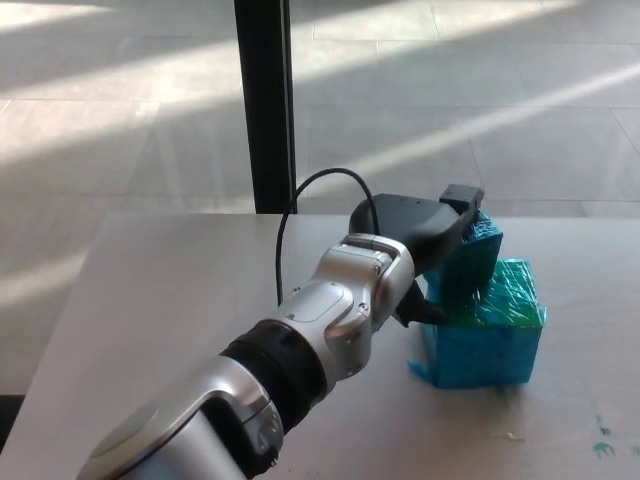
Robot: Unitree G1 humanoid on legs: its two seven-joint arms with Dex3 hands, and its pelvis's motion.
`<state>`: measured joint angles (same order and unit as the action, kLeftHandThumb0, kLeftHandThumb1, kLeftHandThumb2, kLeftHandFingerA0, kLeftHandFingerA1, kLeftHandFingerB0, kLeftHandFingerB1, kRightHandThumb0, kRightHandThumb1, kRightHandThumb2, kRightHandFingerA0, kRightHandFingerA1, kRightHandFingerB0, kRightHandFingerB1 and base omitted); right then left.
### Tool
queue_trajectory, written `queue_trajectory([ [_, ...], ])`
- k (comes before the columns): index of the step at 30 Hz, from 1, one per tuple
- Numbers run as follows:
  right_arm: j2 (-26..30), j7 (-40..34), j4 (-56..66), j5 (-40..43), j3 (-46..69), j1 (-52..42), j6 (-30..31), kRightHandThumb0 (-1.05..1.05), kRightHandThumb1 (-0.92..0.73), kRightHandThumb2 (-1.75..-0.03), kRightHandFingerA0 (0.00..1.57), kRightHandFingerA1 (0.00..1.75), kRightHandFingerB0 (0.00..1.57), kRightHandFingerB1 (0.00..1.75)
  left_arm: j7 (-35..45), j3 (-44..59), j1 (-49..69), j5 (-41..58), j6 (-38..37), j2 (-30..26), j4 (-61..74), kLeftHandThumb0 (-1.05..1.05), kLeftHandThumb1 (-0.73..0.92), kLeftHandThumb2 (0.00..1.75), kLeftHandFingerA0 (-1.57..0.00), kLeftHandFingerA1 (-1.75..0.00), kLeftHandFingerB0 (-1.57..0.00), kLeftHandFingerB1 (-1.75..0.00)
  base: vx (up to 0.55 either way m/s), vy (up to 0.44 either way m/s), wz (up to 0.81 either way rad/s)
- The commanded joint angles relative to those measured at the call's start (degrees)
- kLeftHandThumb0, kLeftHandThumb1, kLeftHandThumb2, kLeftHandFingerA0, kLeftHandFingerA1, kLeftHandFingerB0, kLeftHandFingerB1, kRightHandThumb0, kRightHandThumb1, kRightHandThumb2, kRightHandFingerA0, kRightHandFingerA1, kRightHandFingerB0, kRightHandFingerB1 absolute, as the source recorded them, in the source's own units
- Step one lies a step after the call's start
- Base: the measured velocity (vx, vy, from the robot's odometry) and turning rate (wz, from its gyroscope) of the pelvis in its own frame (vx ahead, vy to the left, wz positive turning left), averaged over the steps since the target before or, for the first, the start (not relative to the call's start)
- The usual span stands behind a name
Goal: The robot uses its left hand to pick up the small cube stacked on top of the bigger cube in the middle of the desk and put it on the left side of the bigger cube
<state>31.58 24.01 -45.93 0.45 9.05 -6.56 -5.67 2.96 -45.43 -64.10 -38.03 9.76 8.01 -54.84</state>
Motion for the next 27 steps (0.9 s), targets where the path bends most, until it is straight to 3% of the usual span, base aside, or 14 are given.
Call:
queue_trajectory([
  [1, -0.33, -0.03, 0.65, 0.30, -0.04, -1.63, -0.42, -0.36, -0.72, -0.61, 0.58, 0.64, 0.59, 0.44, -0.55, -3.60, 3.79, -3.92, -2.49, 0.96, -5.00, -0.28, 0.52, 0.57, -0.54, -0.96, -0.24, -0.35, 0.00, 0.000, 0.00],
  [3, -0.64, 0.57, -0.47, 1.21, 0.59, -1.30, -0.80, -0.35, -0.72, -0.61, 0.58, 0.65, 0.61, 0.44, -3.01, -2.74, 4.09, -3.38, -3.90, 1.25, -6.57, -0.08, 0.53, 0.60, -0.66, -1.33, -0.28, -0.36, 0.00, 0.000, 0.00],
  [6, -0.52, -0.08, 0.91, 0.83, 0.59, -1.65, 0.11, -0.35, -0.72, -0.61, 0.59, 0.62, 0.64, 0.44, -5.23, -1.63, 3.99, -2.95, -5.03, 1.62, -7.48, -0.18, 0.67, 0.63, -0.73, -1.54, -0.30, -0.38, 0.00, 0.000, 0.00],
  [11, -0.95, -2.64, 3.39, -0.61, 0.17, -2.57, 0.77, -0.32, -0.72, -0.63, 0.64, 0.61, 0.64, 0.43, -8.00, 1.28, 3.98, -1.47, -6.52, 2.87, -8.15, -0.26, 0.83, 0.69, -0.74, -1.59, -0.41, -0.46, 0.00, 0.000, 0.00],
  [12, -0.76, -2.54, 2.54, -0.98, -0.16, -2.19, 0.09, -0.33, -0.72, -0.64, 0.63, 0.60, 0.63, 0.43, -9.16, 1.90, 3.84, -1.38, -7.59, 3.02, -8.33, -0.21, 0.79, 0.73, -0.68, -1.22, -0.48, -0.57, 0.00, 0.000, 0.00],
  [13, -0.67, -2.82, 2.89, -1.48, -0.55, -2.26, 0.46, -0.33, -0.72, -0.64, 0.63, 0.59, 0.63, 0.42, -10.12, 2.28, 3.69, -1.41, -8.24, 3.22, -8.45, -0.21, 0.79, 0.75, -0.68, -1.09, -0.55, -0.65, 0.00, 0.000, 0.00],
  [14, -0.78, -3.03, 3.34, -1.37, -0.53, -2.41, 1.01, -0.32, -0.72, -0.64, 0.64, 0.59, 0.64, 0.42, -10.81, 2.63, 3.64, -1.42, -8.73, 3.38, -8.47, -0.21, 0.77, 0.74, -0.63, -1.43, -0.58, -1.07, 0.00, 0.000, 0.00],
  [17, -1.05, -2.50, 4.74, -0.20, 0.06, -3.14, 1.68, -0.33, -0.72, -0.64, 0.64, 0.64, 0.66, 0.42, -11.07, 3.84, 2.87, -1.01, -10.89, 3.99, -8.45, -0.22, 0.78, 0.70, -0.70, -1.19, -0.65, -0.86, 0.00, 0.000, 0.00],
  [21, -0.46, -2.61, 6.40, -0.93, -0.44, -3.51, 1.84, -0.33, -0.71, -0.64, 0.66, 0.62, 0.61, 0.41, -10.57, 4.64, 1.95, -1.06, -12.22, 4.20, -8.87, -0.22, 0.75, 0.70, -0.74, -1.16, -0.71, -0.89, 0.00, 0.000, 0.00],
  [22, -0.48, -2.68, 6.93, -0.87, -0.41, -3.63, 2.53, -0.32, -0.72, -0.64, 0.65, 0.62, 0.61, 0.42, -10.64, 4.76, 1.95, -1.11, -12.72, 4.14, -9.03, -0.24, 0.77, 0.71, -0.76, -1.19, -0.72, -0.93, 0.00, 0.000, 0.00],
  [23, -0.52, -2.71, 6.86, -0.82, -0.38, -3.59, 2.71, -0.33, -0.71, -0.64, 0.66, 0.61, 0.62, 0.41, -10.94, 4.89, 2.20, -1.07, -13.09, 4.05, -9.10, -0.25, 0.76, 0.72, -0.74, -1.38, -0.70, -1.13, 0.00, 0.000, 0.00],
  [24, -0.57, -2.75, 6.60, -0.83, -0.37, -3.53, 2.61, -0.33, -0.71, -0.64, 0.66, 0.61, 0.62, 0.41, -11.37, 5.11, 2.53, -1.06, -13.51, 3.97, -9.21, -0.25, 0.76, 0.72, -0.74, -1.38, -0.70, -1.13, 0.00, 0.000, 0.00],
  [25, -0.58, -2.47, 5.42, -0.66, -0.32, -3.01, 2.13, -0.32, -0.72, -0.64, 0.68, 0.66, 0.66, 0.43, -11.68, 5.18, 2.82, -1.16, -13.63, 3.85, -9.26, -0.24, 0.76, 0.72, -0.77, -1.56, -0.71, -1.26, 0.00, 0.000, 0.00],
  [27, -0.53, -2.27, 5.03, -0.56, -0.30, -2.72, 1.98, -0.32, -0.72, -0.64, 0.68, 0.66, 0.66, 0.43, -12.14, 5.37, 2.96, -1.29, -13.95, 3.77, -9.49, -0.24, 0.76, 0.72, -0.77, -1.56, -0.71, -1.26, 0.00, 0.000, 0.00],
])
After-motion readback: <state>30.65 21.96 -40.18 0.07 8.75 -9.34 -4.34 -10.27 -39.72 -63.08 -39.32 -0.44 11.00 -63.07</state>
